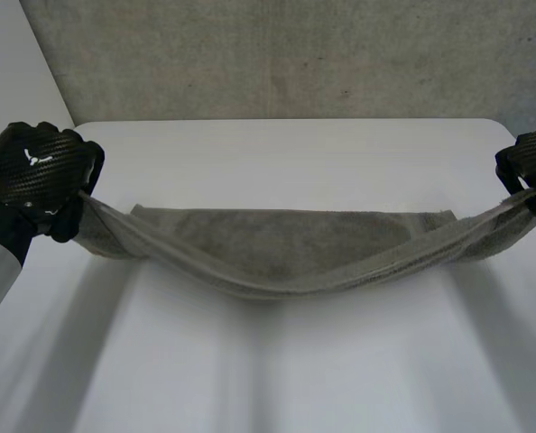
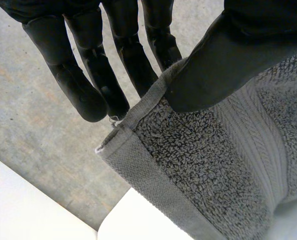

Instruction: Fold the towel.

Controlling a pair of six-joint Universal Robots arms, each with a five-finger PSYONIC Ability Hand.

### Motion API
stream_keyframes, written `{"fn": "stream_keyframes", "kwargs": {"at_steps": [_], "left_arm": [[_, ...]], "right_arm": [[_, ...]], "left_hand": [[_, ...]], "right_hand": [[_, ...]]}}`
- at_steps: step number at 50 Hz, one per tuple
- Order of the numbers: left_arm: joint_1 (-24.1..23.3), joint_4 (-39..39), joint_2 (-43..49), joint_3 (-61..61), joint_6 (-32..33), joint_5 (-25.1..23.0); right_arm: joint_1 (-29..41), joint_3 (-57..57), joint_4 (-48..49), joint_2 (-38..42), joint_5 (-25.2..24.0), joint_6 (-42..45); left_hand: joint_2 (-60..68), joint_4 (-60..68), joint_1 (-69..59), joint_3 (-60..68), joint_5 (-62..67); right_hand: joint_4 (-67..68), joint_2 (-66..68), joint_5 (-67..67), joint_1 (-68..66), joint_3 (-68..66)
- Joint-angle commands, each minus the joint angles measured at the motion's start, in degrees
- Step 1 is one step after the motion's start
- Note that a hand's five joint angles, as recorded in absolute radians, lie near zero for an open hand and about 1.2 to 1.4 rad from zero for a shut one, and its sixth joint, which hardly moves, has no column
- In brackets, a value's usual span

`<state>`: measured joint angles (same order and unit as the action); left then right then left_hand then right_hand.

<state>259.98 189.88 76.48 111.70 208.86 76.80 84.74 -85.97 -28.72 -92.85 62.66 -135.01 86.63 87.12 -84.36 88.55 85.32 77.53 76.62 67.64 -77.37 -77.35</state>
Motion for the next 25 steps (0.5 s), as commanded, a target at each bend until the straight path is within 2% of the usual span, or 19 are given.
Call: {"fn": "stream_keyframes", "kwargs": {"at_steps": [1, 5, 7, 11, 13, 17, 25], "left_arm": [[-0.26, 2.25, 13.93, -3.50, 2.24, 0.10], [-0.26, 3.31, 20.82, -6.15, 5.50, 0.10], [-0.61, 4.18, 28.08, -10.17, 8.56, 0.28], [-1.40, 5.15, 34.62, -15.20, 9.72, 0.63], [-2.37, 5.77, 40.39, -20.36, 9.81, 0.98], [-3.33, 6.12, 45.49, -25.98, 9.72, 1.07], [-5.36, 6.73, 54.82, -36.72, 9.63, 4.05]], "right_arm": [[0.95, 5.88, 0.94, 13.01, 0.97, 0.01], [1.04, 9.42, 1.12, 18.32, 2.03, -0.08], [1.39, 13.70, 1.47, 24.17, 4.48, -0.43], [2.71, 17.33, 4.02, 29.48, 7.48, -0.96], [4.03, 18.82, 6.57, 31.68, 8.97, -1.84], [6.48, 20.84, 16.99, 37.20, 13.00, -5.00], [9.04, 21.19, 31.16, 43.88, 14.95, -6.23]], "left_hand": [[-6.63, -7.12, 4.36, -8.55, -15.32], [-6.63, -7.12, 4.36, -8.55, -15.32], [-6.63, -7.12, 4.36, -8.55, -15.32], [-6.63, -7.12, 4.36, -8.55, -15.32], [-6.63, -7.12, 4.36, -8.55, -15.32], [-6.63, -7.12, 4.36, -8.55, -15.32], [-6.63, -7.12, 4.36, -8.55, -15.32]], "right_hand": [[2.47, 3.38, 2.36, -2.63, -2.65], [2.47, 3.38, 2.36, -2.63, -2.65], [2.47, 3.38, 2.36, -2.63, -2.65], [2.47, 3.38, 2.36, -2.63, -2.65], [2.47, 3.38, 2.36, -2.63, -2.65], [2.47, 3.38, 2.36, -2.63, -2.65], [2.47, 3.38, 2.36, -2.63, -2.65]]}}
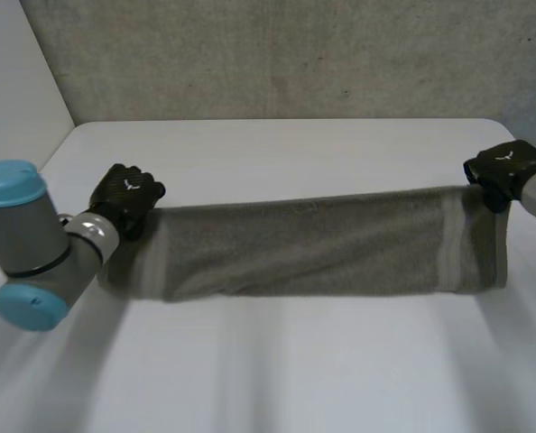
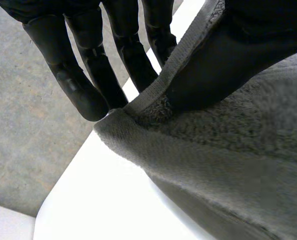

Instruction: Fold the towel.

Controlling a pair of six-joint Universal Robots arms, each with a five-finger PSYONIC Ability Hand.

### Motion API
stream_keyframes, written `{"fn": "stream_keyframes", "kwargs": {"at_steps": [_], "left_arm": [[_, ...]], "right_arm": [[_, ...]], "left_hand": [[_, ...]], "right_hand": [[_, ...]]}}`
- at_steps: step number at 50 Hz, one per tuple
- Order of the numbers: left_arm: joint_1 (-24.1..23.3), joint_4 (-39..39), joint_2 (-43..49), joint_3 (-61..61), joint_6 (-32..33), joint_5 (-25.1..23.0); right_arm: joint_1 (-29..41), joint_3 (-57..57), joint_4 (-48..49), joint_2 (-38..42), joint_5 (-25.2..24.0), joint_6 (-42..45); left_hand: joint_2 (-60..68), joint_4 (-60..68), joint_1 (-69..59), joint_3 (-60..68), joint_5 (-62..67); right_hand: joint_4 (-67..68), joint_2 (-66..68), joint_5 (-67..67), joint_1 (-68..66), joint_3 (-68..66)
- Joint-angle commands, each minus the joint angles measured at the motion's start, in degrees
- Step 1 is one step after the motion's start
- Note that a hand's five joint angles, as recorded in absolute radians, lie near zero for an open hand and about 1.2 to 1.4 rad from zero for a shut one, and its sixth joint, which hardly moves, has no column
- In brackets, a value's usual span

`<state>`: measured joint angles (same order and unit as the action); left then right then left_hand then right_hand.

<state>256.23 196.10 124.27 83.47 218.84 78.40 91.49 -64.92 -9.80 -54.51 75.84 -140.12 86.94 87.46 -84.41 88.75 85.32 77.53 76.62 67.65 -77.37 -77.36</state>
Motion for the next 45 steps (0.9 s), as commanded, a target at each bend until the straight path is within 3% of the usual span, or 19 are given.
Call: {"fn": "stream_keyframes", "kwargs": {"at_steps": [1, 4, 5, 6, 7, 8, 9, 10, 12, 17, 29, 37, 41, 45], "left_arm": [[-1.87, 1.56, 8.08, -9.72, -0.34, 3.24], [-2.05, 4.98, 9.23, -10.43, -0.26, 4.56], [-2.05, 5.00, 9.24, -10.43, -0.26, 4.57], [-2.22, 6.65, 9.50, -10.43, -0.17, 5.00], [-2.57, 7.97, 9.85, -10.43, -0.08, 5.44], [-2.58, 7.99, 9.85, -10.43, -0.08, 5.45], [-2.75, 8.86, 10.11, -10.35, 0.09, 5.88], [-2.75, 8.86, 10.11, -10.34, 0.09, 5.89], [-2.75, 9.92, 10.29, -10.34, 0.27, 7.81], [-2.84, 11.15, 10.29, -10.35, 0.36, 11.15], [-2.84, 10.71, 3.26, -5.07, -1.31, 11.25], [-2.49, 9.22, -4.48, 3.10, -9.84, 9.23], [-2.23, 6.24, -7.98, 7.49, -17.28, 4.85], [-2.22, 3.07, -10.44, 10.48, -23.88, 1.06]], "right_arm": [[2.29, 0.15, 12.26, 5.56, 1.76, -1.12], [3.26, 0.41, 14.02, 7.14, 3.17, -1.12], [3.60, 0.58, 14.19, 7.92, 4.04, -1.12], [3.61, 0.59, 14.19, 7.93, 4.05, -1.12], [3.96, 0.59, 14.19, 8.54, 5.27, -1.12], [4.13, 0.59, 14.28, 8.98, 6.59, -1.12], [4.13, 0.59, 14.28, 8.99, 6.60, -1.12], [4.13, 0.59, 14.28, 8.99, 7.82, -1.12], [4.13, 0.59, 14.28, 8.81, 8.53, -1.29], [4.22, -0.29, 14.28, 8.11, 8.80, -1.29], [3.34, -13.98, 12.44, -8.39, 6.08, -4.71], [0.19, -20.50, 3.40, -11.93, -1.73, -7.09], [-2.02, -21.91, 0.57, -11.84, -5.44, -7.27], [-4.73, -23.32, 0.57, -10.45, -9.04, -7.36]], "left_hand": [[-6.94, -7.46, 4.41, -8.75, -15.32], [-6.94, -7.46, 4.41, -8.75, -15.32], [-6.94, -7.46, 4.41, -8.75, -15.32], [-6.94, -7.46, 4.41, -8.75, -15.32], [-16.74, -17.27, 14.22, -18.55, -25.12], [-16.84, -17.36, 14.32, -18.65, -25.22], [-32.83, -33.35, 30.30, -34.64, -41.21], [-32.99, -33.51, 30.46, -34.80, -41.37], [-76.00, -76.52, 73.47, -77.81, -84.38], [-76.73, -77.25, 74.20, -78.53, -85.11], [-76.73, -77.25, 74.20, -78.53, -85.11], [-76.56, -77.08, 74.03, -78.37, -84.94], [-76.39, -76.91, 73.86, -78.20, -84.77], [-75.72, -76.24, 73.19, -77.53, -84.10]], "right_hand": [[2.47, 3.38, 2.35, -2.63, -2.64], [-1.84, -0.94, -1.96, 1.69, 1.67], [-36.65, -35.74, -36.76, 36.49, 36.47], [-37.00, -36.09, -37.11, 36.84, 36.82], [-67.53, -66.62, -67.65, 67.37, 67.36], [-67.53, -66.62, -67.65, 67.37, 67.36], [-67.53, -66.62, -67.65, 67.37, 67.36], [-67.53, -66.62, -67.65, 67.37, 67.36], [-67.53, -66.62, -67.65, 67.37, 67.36], [-67.53, -66.62, -67.65, 67.37, 67.36], [-67.53, -66.62, -67.65, 67.37, 67.36], [-67.53, -66.62, -67.65, 67.37, 67.36], [-67.53, -66.62, -67.65, 67.37, 67.36], [-59.06, -58.15, -59.17, 58.90, 58.88]]}}
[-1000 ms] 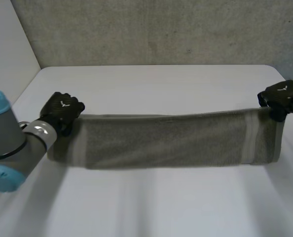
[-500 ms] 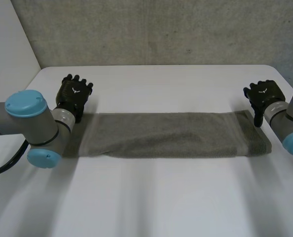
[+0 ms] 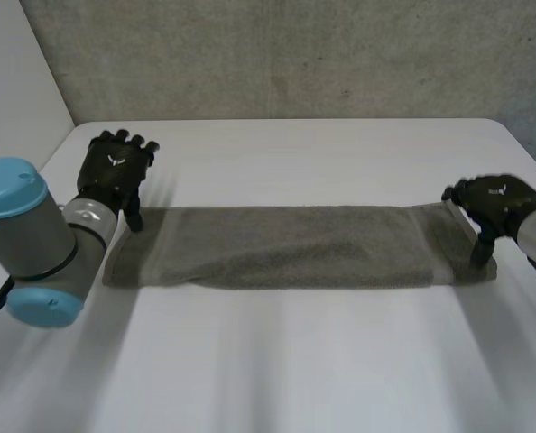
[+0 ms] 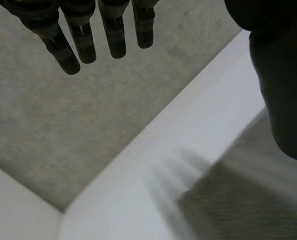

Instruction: Fold the towel.

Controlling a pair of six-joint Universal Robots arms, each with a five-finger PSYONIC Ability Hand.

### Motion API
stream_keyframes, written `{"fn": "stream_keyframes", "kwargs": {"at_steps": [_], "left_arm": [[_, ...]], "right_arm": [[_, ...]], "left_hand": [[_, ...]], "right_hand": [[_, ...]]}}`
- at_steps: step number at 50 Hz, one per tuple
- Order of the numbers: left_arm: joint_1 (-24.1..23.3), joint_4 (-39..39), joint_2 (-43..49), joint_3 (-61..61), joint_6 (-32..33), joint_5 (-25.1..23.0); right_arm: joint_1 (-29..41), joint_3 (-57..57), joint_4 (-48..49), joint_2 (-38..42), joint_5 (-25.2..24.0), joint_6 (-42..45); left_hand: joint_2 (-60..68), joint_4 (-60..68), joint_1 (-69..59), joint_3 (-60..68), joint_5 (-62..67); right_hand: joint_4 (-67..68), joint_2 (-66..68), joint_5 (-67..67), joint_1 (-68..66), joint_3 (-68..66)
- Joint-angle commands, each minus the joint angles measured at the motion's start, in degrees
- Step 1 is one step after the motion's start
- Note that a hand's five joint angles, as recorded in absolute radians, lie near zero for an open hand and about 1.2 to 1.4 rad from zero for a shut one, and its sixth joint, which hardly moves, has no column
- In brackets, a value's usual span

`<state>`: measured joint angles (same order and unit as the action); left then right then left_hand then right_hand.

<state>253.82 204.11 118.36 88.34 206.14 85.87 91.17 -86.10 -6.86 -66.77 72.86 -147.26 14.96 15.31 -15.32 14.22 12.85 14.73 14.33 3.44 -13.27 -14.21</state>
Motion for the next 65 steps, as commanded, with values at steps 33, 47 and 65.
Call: {"fn": "stream_keyframes", "kwargs": {"at_steps": [33, 47, 65], "left_arm": [[0.44, -2.66, -7.44, 10.18, -12.87, -6.85], [0.44, -2.58, -8.23, 8.95, -12.87, -6.68], [-0.61, -2.66, -9.02, 6.05, -13.22, -5.36]], "right_arm": [[-17.86, 4.27, 8.79, 3.84, 3.78, 1.34], [0.55, 14.55, 5.80, 3.58, 6.06, 9.89], [39.77, 21.15, 16.43, 17.35, 5.99, 6.80]], "left_hand": [[-4.07, -4.43, 4.43, -3.34, -11.96], [-4.24, -4.59, 4.60, -3.50, -12.13], [-4.41, -4.76, 4.77, -3.67, -12.30]], "right_hand": [[65.27, 65.67, 66.56, -66.73, -65.79], [65.27, 65.67, 66.56, -66.73, -65.79], [65.27, 65.67, 66.56, -66.73, -65.79]]}}
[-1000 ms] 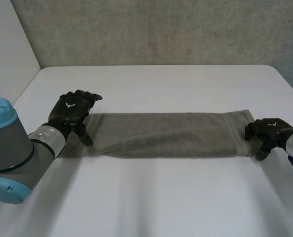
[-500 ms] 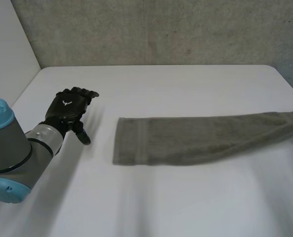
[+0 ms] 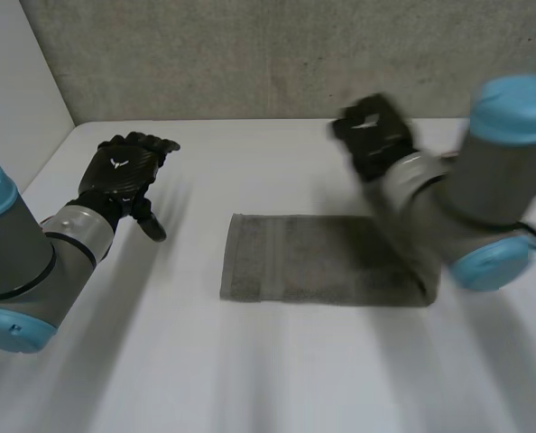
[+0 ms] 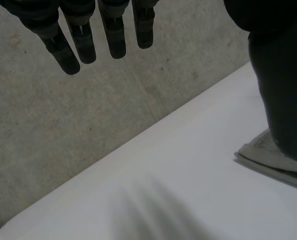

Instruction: Fold the towel.

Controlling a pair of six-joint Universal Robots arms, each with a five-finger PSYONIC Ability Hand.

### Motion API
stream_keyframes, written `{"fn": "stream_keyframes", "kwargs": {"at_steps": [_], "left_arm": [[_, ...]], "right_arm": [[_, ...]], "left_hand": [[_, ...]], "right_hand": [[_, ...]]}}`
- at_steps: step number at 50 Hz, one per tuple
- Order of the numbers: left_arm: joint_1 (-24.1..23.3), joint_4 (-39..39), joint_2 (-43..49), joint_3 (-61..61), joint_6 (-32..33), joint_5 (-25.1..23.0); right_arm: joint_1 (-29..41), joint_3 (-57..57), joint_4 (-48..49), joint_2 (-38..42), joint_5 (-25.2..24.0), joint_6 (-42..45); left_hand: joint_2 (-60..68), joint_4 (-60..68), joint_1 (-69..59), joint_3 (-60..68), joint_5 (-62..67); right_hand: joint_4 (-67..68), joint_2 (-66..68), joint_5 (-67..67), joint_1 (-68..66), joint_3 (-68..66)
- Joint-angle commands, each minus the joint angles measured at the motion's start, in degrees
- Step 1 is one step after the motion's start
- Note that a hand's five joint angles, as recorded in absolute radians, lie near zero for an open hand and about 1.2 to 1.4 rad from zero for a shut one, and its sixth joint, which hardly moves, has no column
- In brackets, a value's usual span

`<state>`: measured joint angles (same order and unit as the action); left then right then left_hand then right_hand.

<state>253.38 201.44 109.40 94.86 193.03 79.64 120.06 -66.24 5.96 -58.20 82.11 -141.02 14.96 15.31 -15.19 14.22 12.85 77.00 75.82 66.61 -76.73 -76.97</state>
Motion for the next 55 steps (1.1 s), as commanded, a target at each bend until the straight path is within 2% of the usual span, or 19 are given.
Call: {"fn": "stream_keyframes", "kwargs": {"at_steps": [1, 4, 8, 9, 10, 11, 12, 17, 21, 28, 31, 33, 45, 48, 50, 51, 52, 53, 55], "left_arm": [[-0.26, 0.01, -0.06, -0.46, -0.19, 1.22], [-0.96, 0.01, 0.03, -0.99, -0.20, 1.57], [-2.54, 0.01, 0.11, -2.30, -0.11, 1.75], [-2.54, 0.01, 0.11, -2.31, -0.11, 1.75], [-2.98, 0.01, 0.20, -2.83, -0.11, 1.92], [-2.98, 0.01, 0.20, -2.84, -0.11, 1.92], [-3.50, 0.01, 0.38, -3.45, -0.11, 2.36], [-6.23, 0.01, 0.99, -5.38, -0.28, 3.94], [-8.77, 0.10, 1.26, -6.17, -0.46, 5.08], [-12.55, 1.24, 3.36, -6.88, -0.37, 5.26], [-14.31, 2.38, 5.55, -6.97, 0.07, 5.44], [-15.11, 2.91, 6.97, -7.05, 0.16, 5.70], [-17.57, 4.14, 18.48, -12.94, 2.35, 11.14], [-17.48, 4.14, 18.66, -12.77, 2.44, 12.03], [-17.48, 4.05, 18.49, -12.42, 2.44, 12.12], [-17.48, 4.05, 18.05, -12.07, 2.35, 12.12], [-17.48, 4.05, 18.04, -12.06, 2.35, 12.12], [-17.48, 4.05, 17.70, -11.72, 2.27, 12.12], [-17.40, 4.05, 17.17, -11.36, 2.09, 12.12]], "right_arm": [[12.03, 1.46, 3.54, 10.64, -4.92, 0.92], [12.92, 1.38, 3.27, 11.89, -6.52, 1.36], [13.97, -0.55, 3.71, 12.33, -11.60, 2.24], [13.80, -0.64, 3.71, 11.89, -12.14, 2.24], [13.80, -0.65, 3.71, 11.89, -12.14, 2.24], [13.45, -0.82, 3.62, 11.19, -11.71, 2.16], [13.27, -1.26, 3.54, 10.49, -10.75, 2.07], [12.48, -3.62, 2.57, 7.24, -7.67, 0.67], [9.93, -7.59, 2.39, 2.92, -7.84, -2.33], [0.01, -17.15, 2.04, -7.43, -7.31, -13.38], [-1.76, -19.37, 1.69, -8.94, -7.22, -14.72], [-6.40, -24.09, 1.51, -11.48, -7.14, -15.34], [-14.15, -33.69, 3.10, -11.41, -7.49, -15.16], [-14.77, -33.34, 4.77, -8.42, -6.96, -14.98], [-14.86, -32.29, 5.20, -5.36, -6.35, -14.98], [-14.86, -32.29, 5.20, -5.34, -6.34, -14.98], [-14.86, -31.50, 5.03, -4.30, -5.73, -14.90], [-14.86, -31.49, 5.03, -4.29, -5.73, -14.90], [-14.86, -29.83, 4.68, -2.71, -3.63, -14.46]], "left_hand": [[-4.40, -4.76, 4.64, -3.67, -12.29], [-4.40, -4.76, 4.64, -3.67, -12.29], [-4.40, -4.76, 4.64, -3.67, -12.29], [-4.40, -4.76, 4.64, -3.67, -12.29], [-4.40, -4.76, 4.64, -3.67, -12.29], [-4.40, -4.76, 4.64, -3.67, -12.29], [-4.40, -4.76, 4.64, -3.67, -12.29], [-4.40, -4.76, 4.64, -3.67, -12.29], [-4.40, -4.76, 4.64, -3.67, -12.29], [-4.40, -4.76, 4.64, -3.67, -12.29], [-4.40, -4.76, 4.64, -3.67, -12.29], [-4.40, -4.76, 4.64, -3.67, -12.29], [-4.07, -4.43, 4.31, -3.33, -11.96], [-4.07, -4.43, 4.31, -3.33, -11.96], [-4.07, -4.43, 4.31, -3.33, -11.96], [-4.07, -4.43, 4.31, -3.33, -11.96], [-4.07, -4.43, 4.31, -3.33, -11.96], [-4.07, -4.43, 4.31, -3.33, -11.96], [-4.07, -4.43, 4.31, -3.33, -11.96]], "right_hand": [[3.00, 4.18, 3.39, -3.27, -3.03], [3.00, 4.18, 3.39, -3.27, -3.03], [3.00, 4.18, 3.39, -3.27, -3.03], [-12.76, -11.58, -12.37, 12.49, 12.73], [-12.92, -11.74, -12.53, 12.65, 12.89], [-45.72, -44.54, -45.33, 45.45, 45.70], [-67.00, -65.82, -66.61, 66.73, 66.97], [-67.00, -65.82, -66.61, 66.73, 66.97], [-67.00, -65.82, -66.61, 66.73, 66.97], [-67.00, -65.82, -66.61, 66.73, 66.97], [-67.00, -65.82, -66.61, 66.73, 66.97], [-67.00, -65.82, -66.61, 66.73, 66.97], [-55.64, -54.46, -55.25, 55.37, 55.62], [-48.92, -47.74, -48.52, 48.65, 48.89], [-36.05, -34.87, -35.66, 35.78, 36.02], [-35.96, -34.78, -35.57, 35.69, 35.94], [-26.64, -25.46, -26.25, 26.37, 26.61], [-26.54, -25.36, -26.15, 26.27, 26.52], [0.39, 1.58, 0.79, -0.66, -0.42]]}}
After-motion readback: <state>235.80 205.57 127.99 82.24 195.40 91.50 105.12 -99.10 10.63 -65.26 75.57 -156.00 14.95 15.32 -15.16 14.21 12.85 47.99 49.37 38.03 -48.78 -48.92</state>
